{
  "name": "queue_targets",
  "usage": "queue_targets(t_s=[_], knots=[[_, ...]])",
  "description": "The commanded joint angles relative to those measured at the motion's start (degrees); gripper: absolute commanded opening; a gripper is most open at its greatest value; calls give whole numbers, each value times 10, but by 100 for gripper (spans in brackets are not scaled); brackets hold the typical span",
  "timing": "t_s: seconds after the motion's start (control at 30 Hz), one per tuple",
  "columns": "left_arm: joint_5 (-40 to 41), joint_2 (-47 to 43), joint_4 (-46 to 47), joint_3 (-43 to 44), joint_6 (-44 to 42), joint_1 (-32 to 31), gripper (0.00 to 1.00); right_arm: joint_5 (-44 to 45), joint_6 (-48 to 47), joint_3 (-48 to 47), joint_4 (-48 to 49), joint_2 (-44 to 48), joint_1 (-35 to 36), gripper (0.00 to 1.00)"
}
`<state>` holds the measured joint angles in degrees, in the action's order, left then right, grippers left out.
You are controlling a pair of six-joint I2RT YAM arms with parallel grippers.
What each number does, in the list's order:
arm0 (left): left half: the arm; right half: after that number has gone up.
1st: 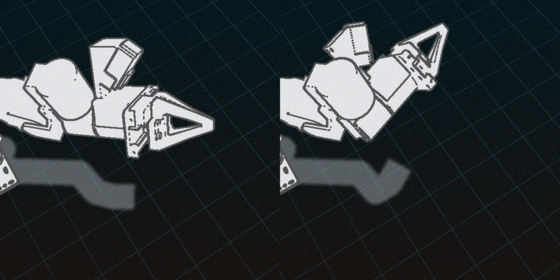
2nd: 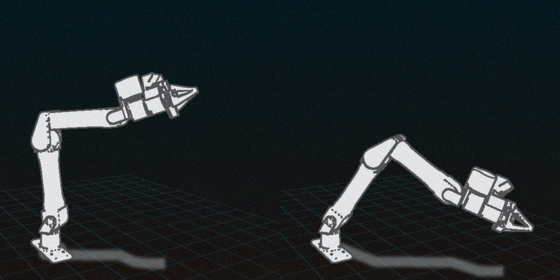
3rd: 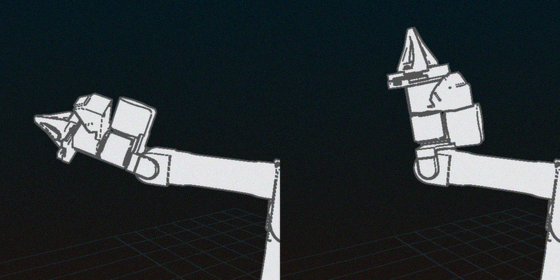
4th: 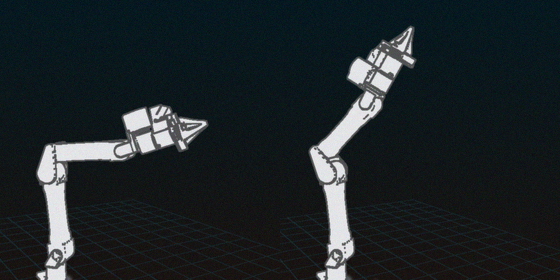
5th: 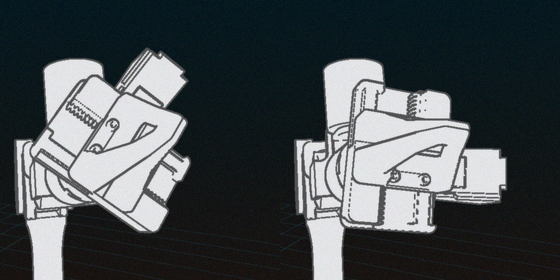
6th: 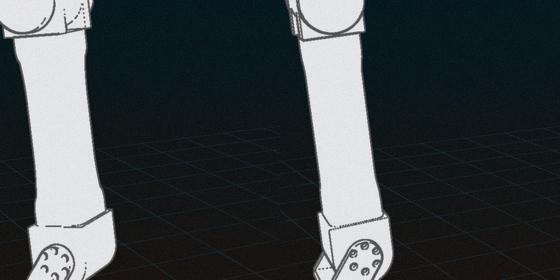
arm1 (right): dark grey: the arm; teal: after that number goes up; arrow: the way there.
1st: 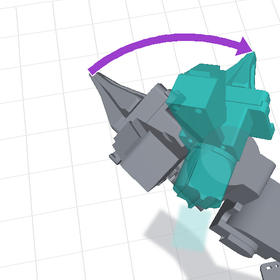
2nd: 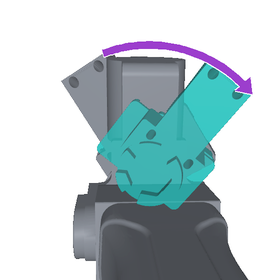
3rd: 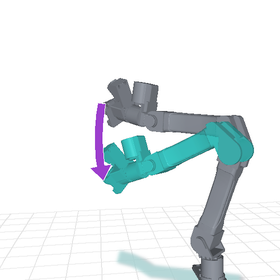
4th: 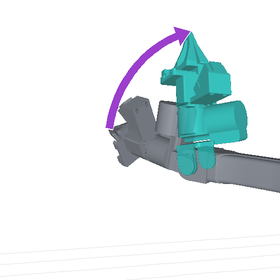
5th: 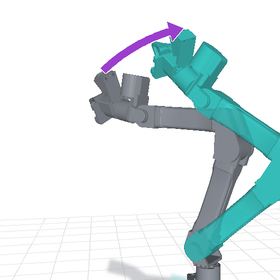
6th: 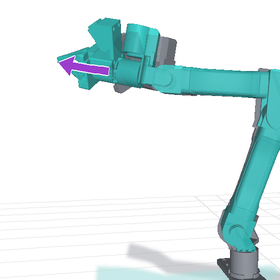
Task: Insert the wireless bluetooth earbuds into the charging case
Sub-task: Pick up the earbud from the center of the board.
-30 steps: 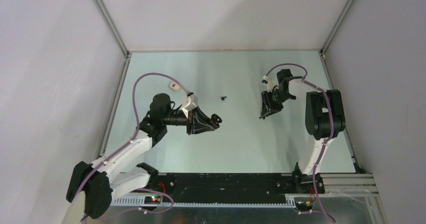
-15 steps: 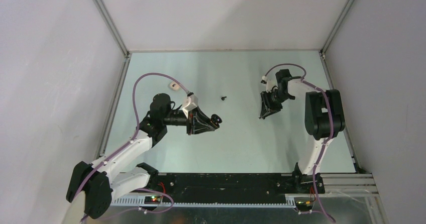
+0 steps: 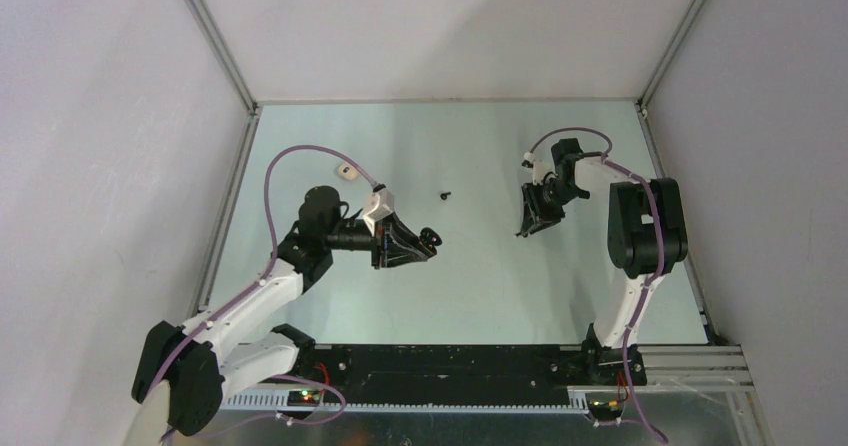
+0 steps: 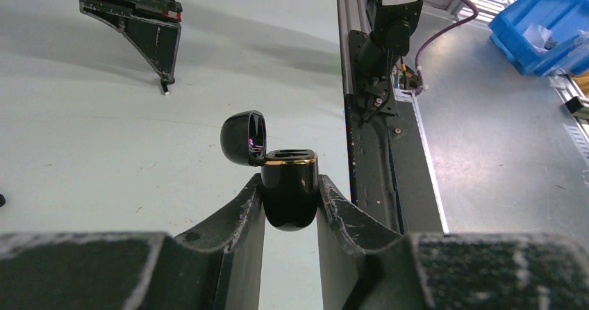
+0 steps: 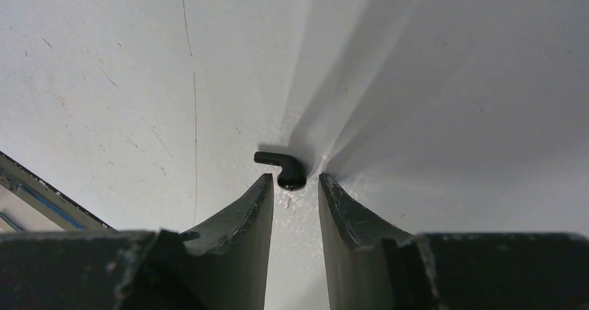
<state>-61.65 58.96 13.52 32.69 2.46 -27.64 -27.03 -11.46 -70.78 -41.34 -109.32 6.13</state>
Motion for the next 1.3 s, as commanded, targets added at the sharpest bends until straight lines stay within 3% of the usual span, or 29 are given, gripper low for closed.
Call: queue_targets(t_s=[0.0,0.37,0.83,1.03,1.27], knots=[[2,1,8,23,-15,-6,0,2,-3,-1,-6,-7,-1,34],[2,0,7,24,-15,-6,0,25,-8,-1,-3,-5,16,32],[4,-2,1,23,-22,-7,0,2,-22,-2,0,15,17,20],[6,4,-1,22,-24,-7,0,44,-37,-1,11,100,43,20],[10,17,-1,28,-14,-8,0,160,-57,-1,49,258,120,20]])
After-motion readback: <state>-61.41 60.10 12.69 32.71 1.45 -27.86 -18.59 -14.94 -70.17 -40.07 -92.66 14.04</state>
